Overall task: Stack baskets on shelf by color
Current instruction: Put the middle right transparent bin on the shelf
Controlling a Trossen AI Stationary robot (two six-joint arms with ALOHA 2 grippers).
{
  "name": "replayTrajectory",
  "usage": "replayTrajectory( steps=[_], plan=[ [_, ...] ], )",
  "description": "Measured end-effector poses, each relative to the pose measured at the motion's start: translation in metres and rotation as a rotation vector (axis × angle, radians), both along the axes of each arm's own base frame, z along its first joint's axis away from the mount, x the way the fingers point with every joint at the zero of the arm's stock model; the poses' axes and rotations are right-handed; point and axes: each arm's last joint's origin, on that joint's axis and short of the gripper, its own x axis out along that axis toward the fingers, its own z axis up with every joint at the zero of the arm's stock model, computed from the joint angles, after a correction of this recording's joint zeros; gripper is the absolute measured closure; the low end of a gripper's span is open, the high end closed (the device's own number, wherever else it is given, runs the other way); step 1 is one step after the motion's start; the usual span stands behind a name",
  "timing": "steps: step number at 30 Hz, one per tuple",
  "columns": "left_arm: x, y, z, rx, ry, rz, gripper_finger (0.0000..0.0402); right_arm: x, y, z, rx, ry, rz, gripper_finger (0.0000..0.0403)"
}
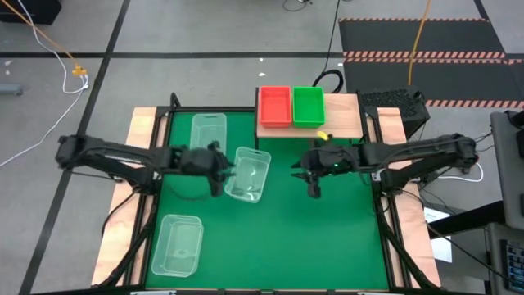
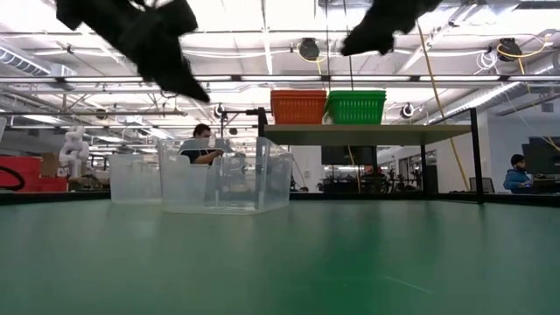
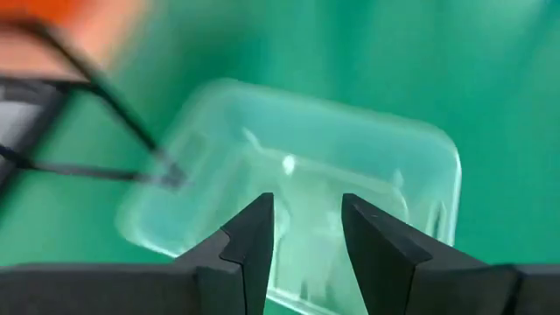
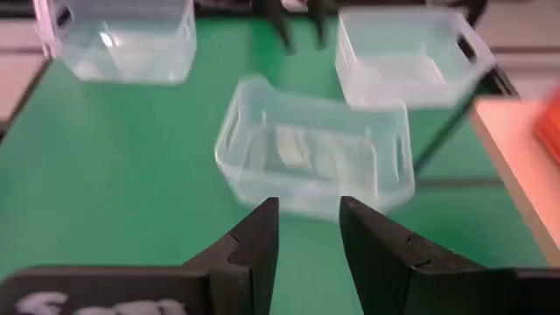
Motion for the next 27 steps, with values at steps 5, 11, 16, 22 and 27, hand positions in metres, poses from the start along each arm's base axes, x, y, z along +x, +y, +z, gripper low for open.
replayTrajectory(
  steps=[5, 11, 16, 22, 27],
  plan=[
    [0.021, -0.021, -0.035, 0.026, 0.162, -0.103, 0.0263, -0.028, 0.006, 0.009, 0.053, 0.050, -0.025, 0.0287],
    [0.037, -0.027, -0.045, 0.022, 0.209, -0.106, 0.0263, -0.045, 0.015, 0.018, 0.083, 0.024, -0.039, 0.0287],
    [0.045, -0.032, -0.048, -0.030, 0.272, -0.196, 0.0264, -0.051, 0.020, 0.020, 0.063, 0.027, -0.035, 0.0287],
    [0.052, -0.033, -0.030, -0.048, 0.287, -0.201, 0.0275, -0.052, 0.023, 0.019, 0.055, 0.038, -0.022, 0.0287],
    [0.061, -0.034, 0.001, -0.038, 0.260, -0.188, 0.0259, -0.054, 0.023, 0.017, 0.056, 0.058, -0.027, 0.0287]
  ],
)
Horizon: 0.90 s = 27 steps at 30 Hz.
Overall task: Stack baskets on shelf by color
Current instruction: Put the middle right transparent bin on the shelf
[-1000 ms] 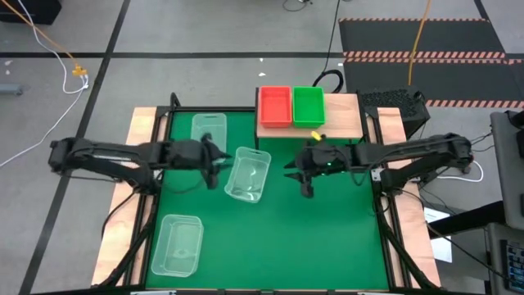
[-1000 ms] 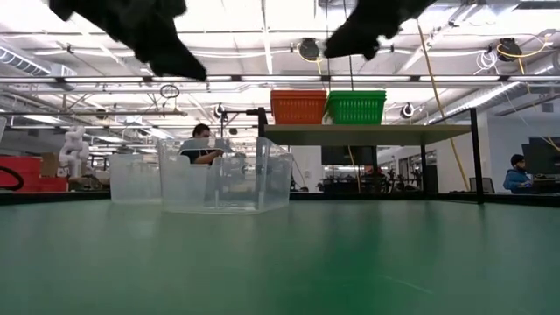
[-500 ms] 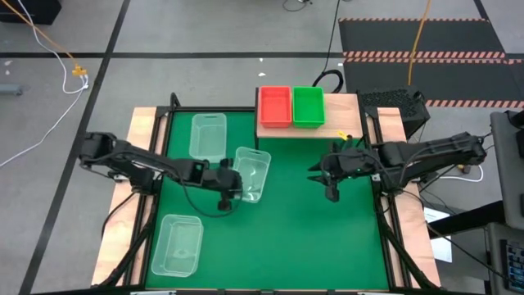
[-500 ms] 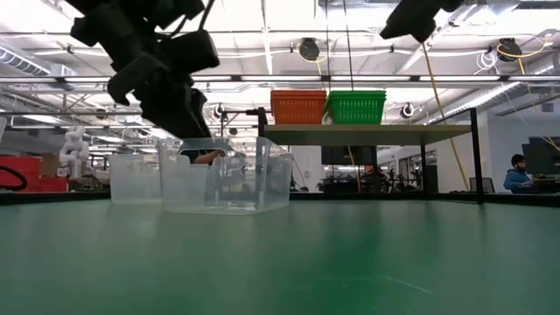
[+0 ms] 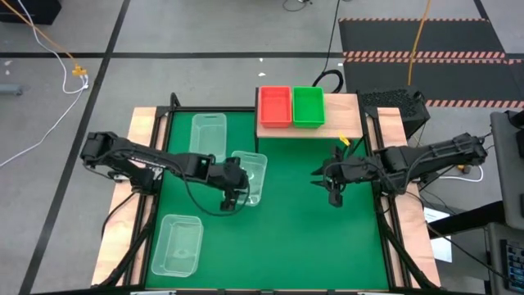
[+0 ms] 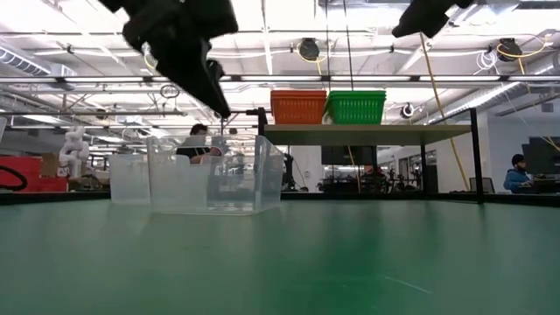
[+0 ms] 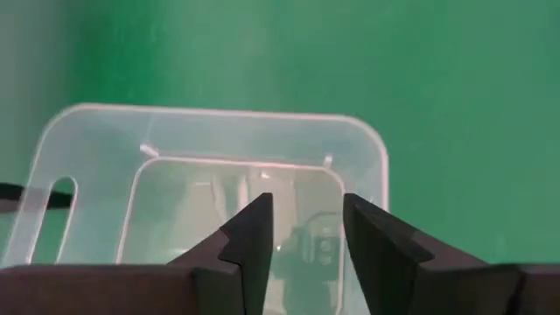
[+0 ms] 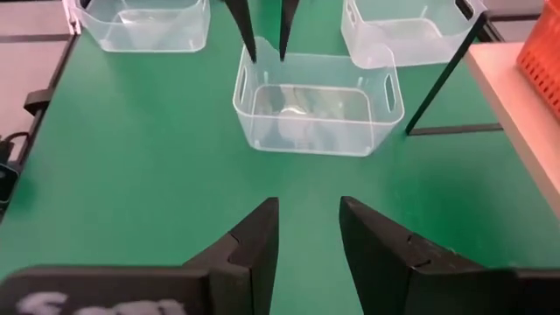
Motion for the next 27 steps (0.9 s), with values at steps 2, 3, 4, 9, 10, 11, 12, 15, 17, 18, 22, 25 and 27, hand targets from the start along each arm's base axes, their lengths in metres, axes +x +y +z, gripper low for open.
replayTrajectory(
  steps=[2, 3, 4, 9, 10, 11, 12, 15, 17, 18, 22, 25, 27],
  plan=[
    [0.003, -0.004, 0.006, -0.012, -0.029, -0.003, 0.0243, -0.001, 0.000, -0.001, -0.002, 0.017, 0.000, 0.0287],
    [0.006, -0.006, 0.008, -0.023, -0.068, -0.005, 0.0233, -0.003, 0.001, -0.002, -0.015, 0.028, -0.006, 0.0287],
    [0.010, -0.008, 0.007, -0.040, -0.096, -0.014, 0.0222, -0.004, 0.001, -0.003, -0.033, 0.039, -0.017, 0.0287],
    [0.016, -0.022, -0.028, -0.058, 0.013, -0.044, 0.0174, -0.017, 0.003, -0.005, -0.108, 0.090, -0.101, 0.0287],
    [0.018, -0.023, -0.032, -0.060, 0.023, -0.039, 0.0168, -0.020, 0.003, -0.005, -0.107, 0.095, -0.107, 0.0287],
    [0.019, -0.025, -0.036, -0.058, 0.044, -0.034, 0.0164, -0.022, 0.004, -0.005, -0.101, 0.102, -0.108, 0.0287],
    [0.019, -0.026, -0.041, -0.058, 0.070, -0.022, 0.0162, -0.025, 0.004, -0.004, -0.095, 0.102, -0.109, 0.0287],
    [0.022, -0.026, -0.055, -0.057, 0.118, -0.002, 0.0171, -0.035, 0.005, -0.002, -0.083, 0.105, -0.121, 0.0287],
    [0.023, -0.026, -0.060, -0.053, 0.136, 0.002, 0.0194, -0.041, 0.005, -0.001, -0.102, 0.093, -0.159, 0.0287],
    [0.024, -0.026, -0.060, -0.054, 0.127, 0.002, 0.0211, -0.045, 0.005, -0.002, -0.111, 0.081, -0.178, 0.0287],
    [0.024, -0.026, -0.062, -0.052, 0.141, 0.002, 0.0307, -0.060, 0.004, -0.013, -0.111, 0.066, -0.203, 0.0290],
    [0.023, -0.026, -0.058, -0.058, 0.131, 0.003, 0.0381, -0.068, 0.003, -0.025, -0.085, 0.068, -0.217, 0.0304],
    [0.023, -0.026, -0.055, -0.062, 0.116, 0.001, 0.0389, -0.072, 0.002, -0.032, -0.065, 0.068, -0.231, 0.0318]
  ],
)
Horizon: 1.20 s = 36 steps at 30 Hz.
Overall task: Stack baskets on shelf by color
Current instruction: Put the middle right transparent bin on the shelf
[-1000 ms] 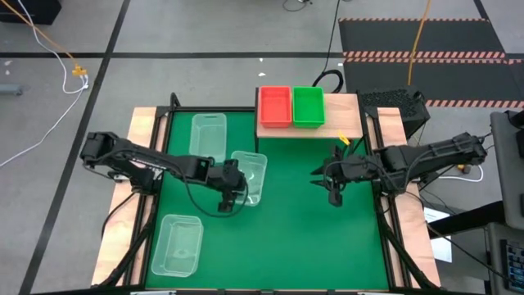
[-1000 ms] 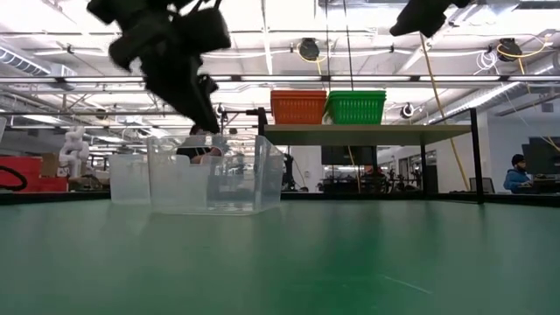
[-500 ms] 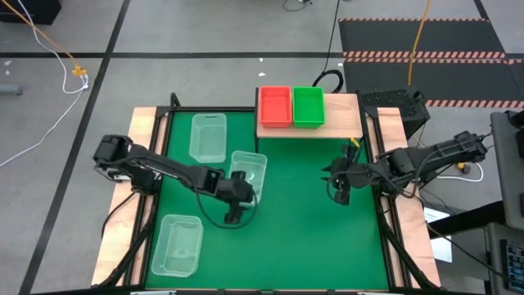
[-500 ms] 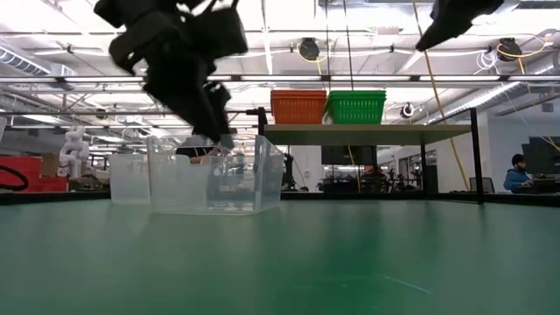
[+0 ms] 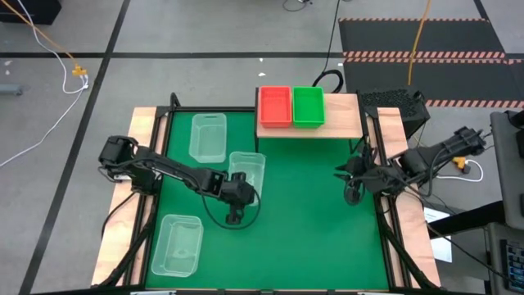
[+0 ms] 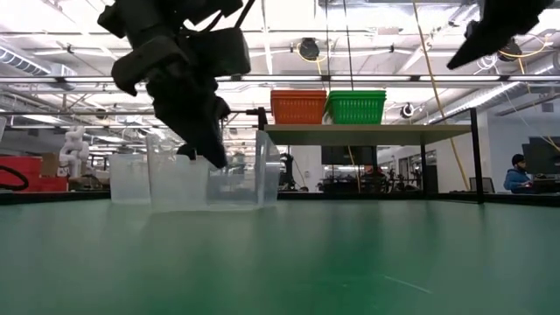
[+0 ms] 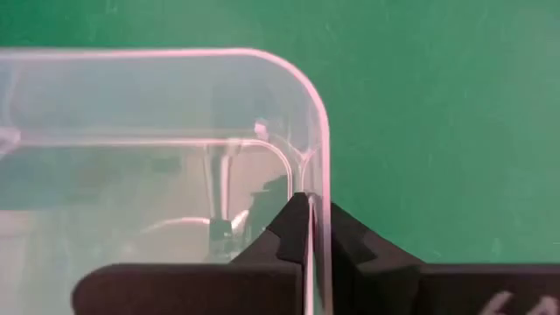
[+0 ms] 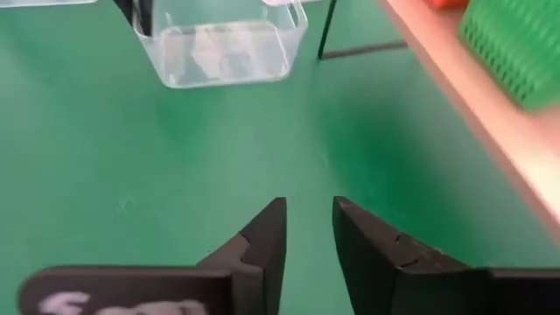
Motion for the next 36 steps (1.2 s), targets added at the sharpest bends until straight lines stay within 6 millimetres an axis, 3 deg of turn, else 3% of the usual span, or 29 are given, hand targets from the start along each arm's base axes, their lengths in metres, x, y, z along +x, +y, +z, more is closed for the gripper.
replayTrajectory(
  steps=[8, 15, 25, 36],
  plan=[
    [0.009, -0.008, 0.012, -0.071, -0.028, 0.021, 0.0395, -0.007, -0.002, -0.009, 0.038, -0.005, 0.008, 0.0396],
    [0.024, -0.023, 0.030, -0.092, -0.092, -0.019, 0.0397, -0.006, -0.002, -0.007, 0.049, -0.028, 0.008, 0.0401],
    [0.075, -0.032, 0.076, -0.036, -0.197, -0.081, 0.0399, -0.008, 0.003, -0.010, 0.260, -0.043, -0.122, 0.0402],
    [0.114, -0.005, 0.143, 0.019, -0.404, -0.082, 0.0400, -0.013, 0.021, -0.073, 0.396, 0.137, -0.115, 0.0402]
  ],
)
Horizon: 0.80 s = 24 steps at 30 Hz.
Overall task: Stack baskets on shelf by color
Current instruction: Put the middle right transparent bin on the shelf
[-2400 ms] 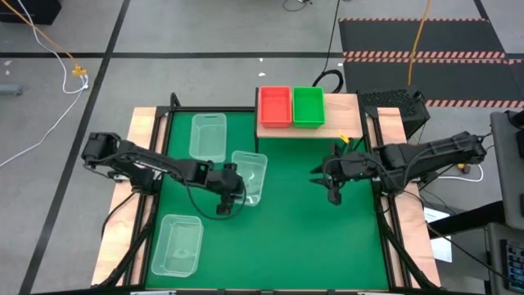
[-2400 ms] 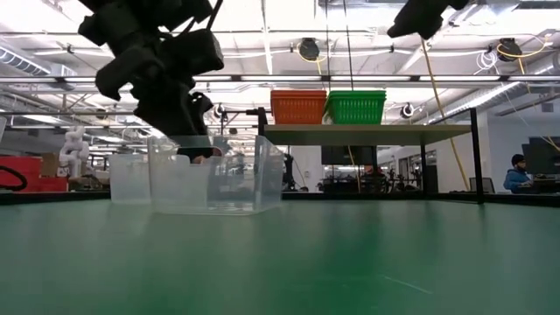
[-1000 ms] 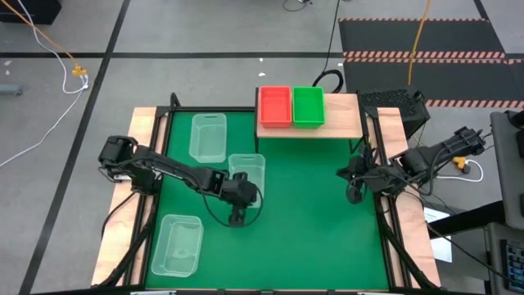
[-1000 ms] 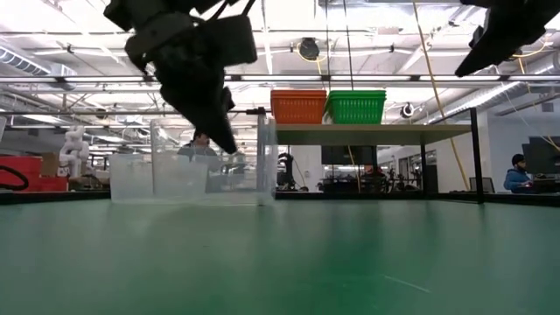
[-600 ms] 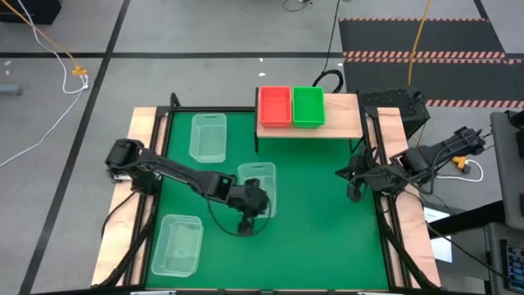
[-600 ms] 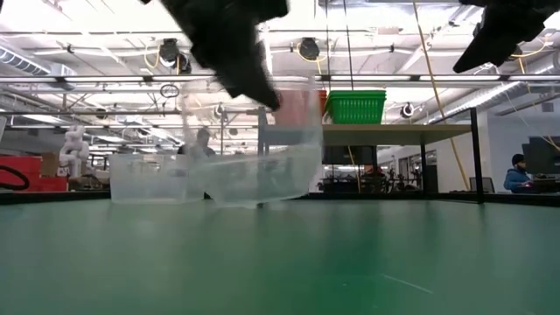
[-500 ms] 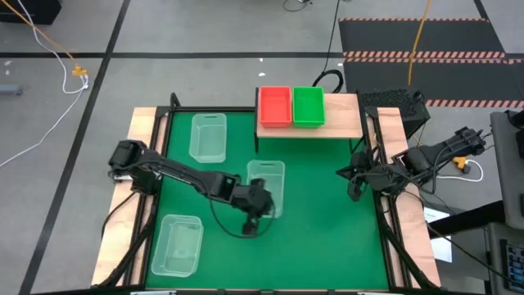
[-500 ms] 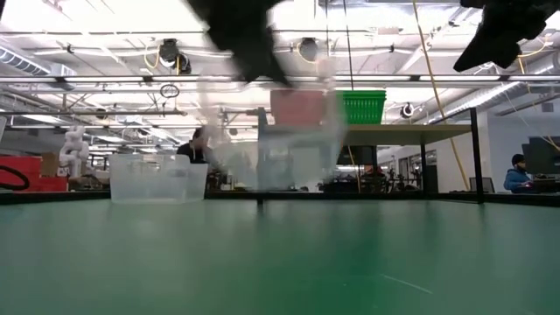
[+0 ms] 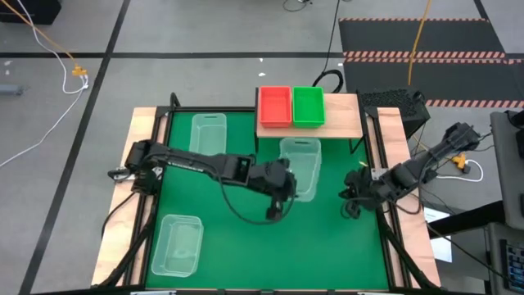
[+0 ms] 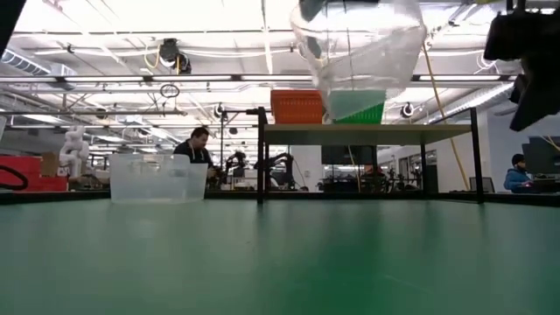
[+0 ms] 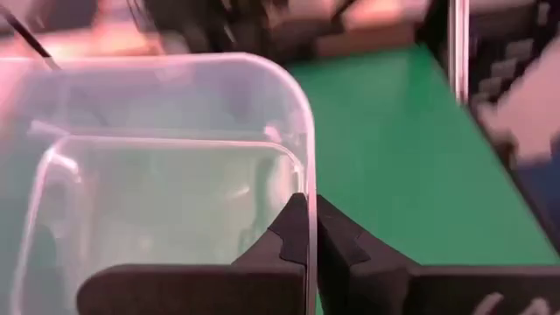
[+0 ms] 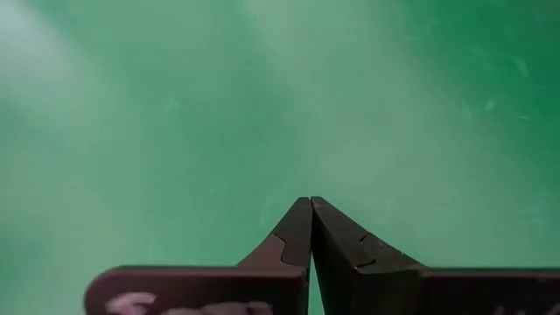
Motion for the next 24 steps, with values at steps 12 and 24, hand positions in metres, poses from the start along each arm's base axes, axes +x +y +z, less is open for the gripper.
replayTrajectory(
  steps=[12, 24],
  plan=[
    [0.010, 0.034, 0.079, 0.061, -0.351, -0.008, 0.0400, -0.004, 0.021, 0.024, 0.030, -0.300, 0.282, 0.0403],
    [0.015, 0.093, 0.101, 0.056, -0.528, 0.116, 0.0400, -0.014, 0.031, 0.024, -0.013, -0.354, 0.335, 0.0403]
  ],
)
